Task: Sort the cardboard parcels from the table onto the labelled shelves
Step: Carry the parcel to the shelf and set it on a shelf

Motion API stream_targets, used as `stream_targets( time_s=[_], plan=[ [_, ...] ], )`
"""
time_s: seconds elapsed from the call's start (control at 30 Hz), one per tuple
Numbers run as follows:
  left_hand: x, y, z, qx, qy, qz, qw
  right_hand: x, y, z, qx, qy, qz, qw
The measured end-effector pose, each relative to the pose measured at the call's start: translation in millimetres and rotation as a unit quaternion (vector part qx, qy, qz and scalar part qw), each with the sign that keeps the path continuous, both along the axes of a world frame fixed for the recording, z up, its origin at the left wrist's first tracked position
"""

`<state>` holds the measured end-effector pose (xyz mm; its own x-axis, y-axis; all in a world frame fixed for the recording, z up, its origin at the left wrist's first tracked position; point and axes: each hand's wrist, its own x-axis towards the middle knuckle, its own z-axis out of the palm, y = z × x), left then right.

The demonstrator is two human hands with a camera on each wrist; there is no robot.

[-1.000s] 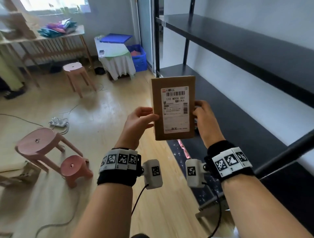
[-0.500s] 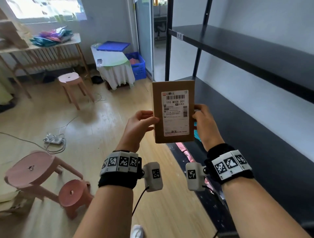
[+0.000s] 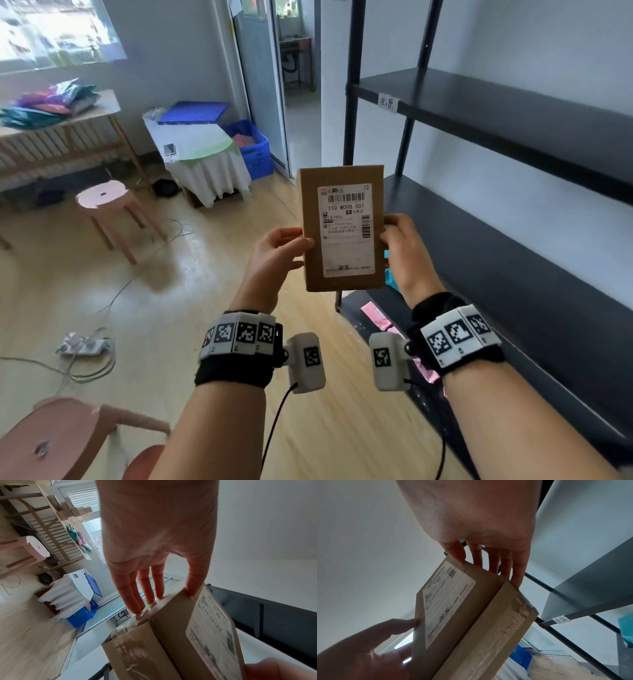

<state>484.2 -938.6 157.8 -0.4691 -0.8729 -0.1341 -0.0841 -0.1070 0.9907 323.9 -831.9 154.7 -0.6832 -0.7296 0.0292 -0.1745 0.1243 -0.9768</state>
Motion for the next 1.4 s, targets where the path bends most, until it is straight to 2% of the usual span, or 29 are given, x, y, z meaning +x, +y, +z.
stream_targets(
  time_s=[0.23, 0.53, 0.77, 0.93, 1.1, 1.4],
  plan=[
    [-37.0, -75.8, 14.5, -0.045, 0.032, 0.024, 0.998, -33.4, -83.9, 6.5, -0.024, 0.028, -0.018, 0.999],
    [-127.3, -152.9, 54.1, -0.081, 0.100, 0.022, 0.991, -112.0, -152.5, 58.5, -0.081, 0.115, -0.070, 0.988],
    [-182.6, -189.4, 91.6, -0.090, 0.173, -0.046, 0.980, -162.9, -177.7, 101.9, -0.113, 0.155, -0.139, 0.972],
    [-222.9, -223.7, 110.9, -0.100, 0.200, -0.132, 0.966, -186.7, -190.3, 127.7, -0.103, 0.169, -0.179, 0.964],
    [-269.7, -255.7, 128.0, -0.112, 0.188, -0.243, 0.945, -213.6, -203.9, 140.8, -0.071, 0.167, -0.235, 0.955],
    [-337.0, -285.1, 142.9, -0.110, 0.148, -0.339, 0.923, -232.9, -222.4, 152.1, -0.041, 0.125, -0.318, 0.939]
  ],
)
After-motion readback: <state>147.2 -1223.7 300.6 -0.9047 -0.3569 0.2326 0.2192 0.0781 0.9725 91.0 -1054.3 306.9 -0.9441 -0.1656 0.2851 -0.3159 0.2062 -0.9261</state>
